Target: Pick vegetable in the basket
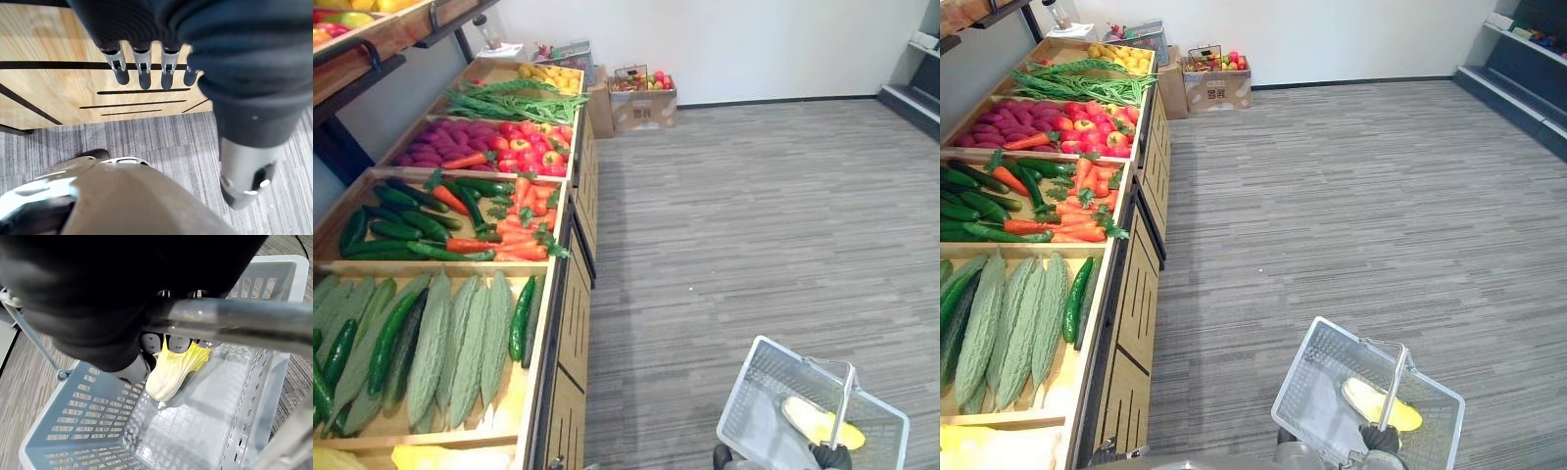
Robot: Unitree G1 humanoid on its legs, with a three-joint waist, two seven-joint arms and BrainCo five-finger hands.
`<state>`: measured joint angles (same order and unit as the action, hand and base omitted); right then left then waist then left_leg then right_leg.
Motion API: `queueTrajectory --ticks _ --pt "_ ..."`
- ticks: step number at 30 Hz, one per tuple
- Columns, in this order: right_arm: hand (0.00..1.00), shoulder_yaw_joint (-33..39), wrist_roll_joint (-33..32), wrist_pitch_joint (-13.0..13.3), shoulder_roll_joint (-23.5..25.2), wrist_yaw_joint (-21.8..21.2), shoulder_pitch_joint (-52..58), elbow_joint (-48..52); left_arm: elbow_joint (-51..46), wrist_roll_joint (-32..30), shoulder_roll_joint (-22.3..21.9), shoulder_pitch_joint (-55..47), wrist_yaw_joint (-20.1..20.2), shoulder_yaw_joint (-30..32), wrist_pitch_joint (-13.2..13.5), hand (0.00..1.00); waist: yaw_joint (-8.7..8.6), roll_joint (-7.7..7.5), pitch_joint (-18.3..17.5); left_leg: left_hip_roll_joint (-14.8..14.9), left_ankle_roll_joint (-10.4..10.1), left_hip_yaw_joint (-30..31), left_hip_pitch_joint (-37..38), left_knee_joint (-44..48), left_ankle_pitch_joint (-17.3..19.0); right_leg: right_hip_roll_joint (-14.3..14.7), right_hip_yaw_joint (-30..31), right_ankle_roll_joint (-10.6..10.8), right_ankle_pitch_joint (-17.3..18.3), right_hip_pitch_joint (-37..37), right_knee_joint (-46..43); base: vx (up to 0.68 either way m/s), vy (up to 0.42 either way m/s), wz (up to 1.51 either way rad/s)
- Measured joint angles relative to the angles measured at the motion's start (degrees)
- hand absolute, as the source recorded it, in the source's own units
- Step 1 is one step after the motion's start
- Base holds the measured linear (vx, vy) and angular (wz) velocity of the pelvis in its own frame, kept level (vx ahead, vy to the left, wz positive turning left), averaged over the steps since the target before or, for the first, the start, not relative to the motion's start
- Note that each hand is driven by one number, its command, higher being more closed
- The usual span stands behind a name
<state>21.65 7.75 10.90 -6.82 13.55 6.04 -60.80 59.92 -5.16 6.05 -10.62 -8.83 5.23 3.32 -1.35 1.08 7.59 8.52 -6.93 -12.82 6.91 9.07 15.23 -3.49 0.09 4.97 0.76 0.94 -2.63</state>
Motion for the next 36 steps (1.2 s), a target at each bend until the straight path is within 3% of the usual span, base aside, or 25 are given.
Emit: queueTrajectory --ticks 2,3,4,5,7,8,9,11,13,16,17,18,20,22,26,28,29,30,31,32,33,35,36 --pt "1.00 0.38 -1.66 0.01 0.10 0.01 -0.03 -0.63 -0.06 -0.15 -0.40 -0.02 -0.07 1.94 -0.27 0.00 0.00 1.01 0.43 1.68 -1.47 0.73 -1.08 2.92 1.82 1.23 -0.85 -1.78 2.40 1.28 -4.31 0.13 -0.075 0.01" --pt "1.00 0.27 -2.10 -0.02 0.18 0.06 -0.07 -0.52 -0.61 -0.18 -0.88 -0.62 -0.18 3.21 -0.32 0.00 0.06 1.71 0.55 3.63 -3.81 0.46 -1.39 5.58 2.34 2.17 -2.83 -3.08 5.01 3.00 -9.80 0.15 -0.111 0.03" --pt "1.00 0.30 -2.27 -0.09 0.49 0.14 -0.16 -0.49 -0.97 -0.22 -0.55 -1.24 -0.26 4.06 -0.28 0.00 0.33 0.85 0.61 3.93 -4.08 0.84 -2.24 9.51 1.68 2.02 -3.40 -3.20 7.15 3.79 -11.38 0.19 -0.151 0.08" --pt "1.00 0.29 -3.35 -0.05 0.71 0.13 -0.31 -0.45 -1.51 -0.29 -0.09 -1.06 -0.49 6.18 -0.21 0.00 0.31 -0.06 1.53 5.30 -2.76 2.82 -9.13 23.54 -0.68 2.11 -4.15 -2.94 9.29 3.82 -13.94 0.13 -0.131 0.09" --pt "1.00 0.27 -3.33 0.02 0.63 0.29 -0.08 0.03 -2.53 -0.70 -0.59 -1.13 -0.83 7.52 -0.29 0.00 0.96 -0.33 1.80 6.85 -0.83 3.05 -13.99 33.75 -7.09 1.79 -4.21 -3.57 10.28 2.28 -14.60 0.22 -0.171 0.08" --pt "1.00 0.26 -3.32 -0.15 0.96 0.32 0.03 0.94 -3.00 -1.16 -1.15 -1.02 -0.77 7.92 -0.29 0.00 1.42 -0.82 2.42 7.06 -0.94 3.59 -15.46 37.29 -9.32 1.49 -3.95 -3.77 10.69 0.65 -14.21 0.24 -0.104 0.05" --pt "1.00 0.27 -3.32 -0.23 1.02 0.46 0.29 2.13 -3.00 -2.76 -2.01 -0.92 -0.62 8.21 -0.14 0.00 1.62 -0.27 3.00 6.45 -0.66 4.24 -16.20 38.76 -7.00 1.31 -3.99 -4.29 11.19 -0.79 -13.85 0.22 -0.039 0.03" --pt "1.00 0.28 -3.31 -0.37 0.85 0.85 -0.24 2.24 -3.16 -4.43 -2.80 -0.93 0.17 8.19 -0.12 0.00 1.60 0.53 3.39 4.40 0.11 4.04 -17.01 36.77 -2.74 0.42 -3.73 -4.52 11.88 -2.23 -13.36 0.17 -0.005 0.01" --pt "1.00 0.23 -3.25 -0.41 1.11 0.86 -1.27 2.87 -4.25 -5.81 -3.48 -2.50 0.38 8.10 -0.11 0.00 2.24 0.36 3.49 -0.92 1.28 3.79 -18.32 26.78 -1.18 -1.77 -2.71 -4.53 13.11 -3.97 -12.25 0.18 0.049 -0.14" --pt "1.00 -0.50 -3.21 -0.43 1.08 0.07 -0.78 4.25 -5.24 -7.11 -3.69 -4.61 0.33 7.96 -0.32 0.00 3.23 0.66 3.49 -2.33 2.45 4.33 -19.19 10.48 -5.87 -2.26 -1.71 -3.10 15.17 -5.48 -11.71 0.25 0.173 -0.22" --pt "1.00 -1.22 -3.19 -0.44 1.04 -0.08 -0.38 4.53 -5.18 -7.12 -3.70 -5.20 0.29 8.00 -0.57 0.00 3.53 0.37 3.35 -2.37 2.86 4.28 -19.48 8.89 -9.64 -2.51 -1.04 -2.62 15.86 -6.06 -11.67 0.30 0.246 -0.27" --pt "1.00 -2.34 -3.18 -0.45 1.31 -0.30 0.57 5.70 -5.17 -7.13 -3.69 -6.02 0.28 8.04 -0.85 0.00 4.11 -0.54 3.06 -3.47 4.48 3.88 -19.15 9.30 -10.79 -3.32 0.19 -1.90 16.81 -6.61 -11.33 0.40 0.297 -0.19" --pt "1.00 -2.97 -3.08 -0.23 1.59 -0.67 0.95 6.41 -5.35 -6.38 -3.72 -6.10 2.43 8.67 -0.77 0.00 3.85 -1.03 2.65 -4.07 5.74 3.74 -20.64 13.68 -6.47 -3.98 0.74 -2.17 16.98 -7.21 -10.58 0.36 0.221 -0.09" --pt "1.00 -2.97 -2.91 -0.26 2.30 -1.67 1.64 6.44 -5.56 -6.25 -2.99 -6.19 3.92 8.61 -0.58 0.00 4.84 -2.13 1.98 -3.81 6.69 2.61 -21.19 18.59 -2.68 -3.86 3.89 -1.66 16.68 -8.23 -10.47 0.33 0.191 -0.14" --pt "1.00 -2.91 -0.91 -0.16 2.40 -2.12 2.07 5.98 -3.45 -5.48 -1.31 -6.10 5.08 7.93 -0.94 0.00 4.77 -3.21 -0.20 -5.64 7.38 2.58 -18.59 17.77 -0.32 -4.23 6.91 -0.97 16.25 -6.91 -16.60 0.32 0.114 0.01" --pt "1.00 -2.61 -0.90 -0.16 2.37 -2.06 2.02 5.70 -2.77 -4.54 -0.46 -5.62 5.54 6.62 -1.03 0.00 4.78 -3.66 -0.90 -6.90 7.33 2.65 -16.31 15.04 -0.27 -4.63 6.99 0.28 15.56 -3.29 -24.94 0.30 0.016 0.09" --pt "1.00 -1.89 -0.92 -0.12 2.29 -1.93 1.59 4.97 -2.78 -4.29 -0.18 -5.68 5.76 5.98 -1.36 0.00 4.79 -3.85 -0.94 -7.30 7.19 2.54 -14.65 13.69 0.25 -4.74 7.05 3.42 13.81 0.02 -32.92 0.21 0.002 -0.01" --pt "1.00 -1.72 -0.93 -0.12 2.17 -1.56 0.79 3.84 -2.78 -4.28 -0.06 -5.74 5.67 5.82 -1.40 0.00 4.71 -4.09 -0.80 -7.40 7.26 2.32 -13.20 12.80 0.83 -4.97 6.99 7.92 11.24 2.88 -39.45 0.38 -0.015 -0.14" --pt "1.00 -1.45 -0.93 -0.03 2.04 -0.70 0.07 3.37 -2.78 -3.98 0.71 -6.01 5.59 4.54 -1.50 0.00 4.54 -4.87 -0.54 -8.02 7.36 1.61 -9.53 10.51 1.38 -6.81 5.33 10.99 3.57 7.63 -49.70 0.28 -0.017 -0.24" --pt "1.00 -1.09 -0.93 0.34 1.61 -0.14 -0.12 3.39 -2.78 -3.85 0.93 -6.10 5.47 3.66 -1.84 0.00 4.44 -4.54 -0.56 -8.17 7.51 1.06 -6.67 8.36 1.44 -8.23 3.36 8.84 -3.34 10.04 -54.59 0.30 -0.018 -0.27" --pt "1.00 -0.88 -0.93 0.61 1.26 -0.03 -0.30 3.37 -2.81 -3.88 0.71 -6.18 4.84 3.10 -2.29 0.00 4.26 -3.30 -0.43 -7.83 7.59 0.63 -5.12 7.23 1.48 -8.83 2.45 8.55 -6.17 11.72 -57.79 0.26 -0.030 -0.22" --pt "1.00 -0.64 -0.92 2.20 0.97 0.12 -2.37 3.48 -2.82 -4.01 0.69 -6.38 1.43 1.77 -2.87 0.00 2.80 -3.09 0.10 -6.26 7.64 0.21 -0.58 5.60 2.06 -10.07 -2.82 0.84 1.85 20.40 -68.84 0.36 -0.129 -0.24" --pt "1.00 -0.21 -0.92 2.43 0.80 0.26 -2.80 3.62 -2.84 -3.91 0.61 -6.00 1.06 1.77 -2.93 0.00 2.62 -2.61 0.40 -5.39 7.62 0.28 0.63 5.09 2.07 -9.90 -4.97 -0.67 4.09 22.20 -69.20 0.34 -0.178 -0.16"
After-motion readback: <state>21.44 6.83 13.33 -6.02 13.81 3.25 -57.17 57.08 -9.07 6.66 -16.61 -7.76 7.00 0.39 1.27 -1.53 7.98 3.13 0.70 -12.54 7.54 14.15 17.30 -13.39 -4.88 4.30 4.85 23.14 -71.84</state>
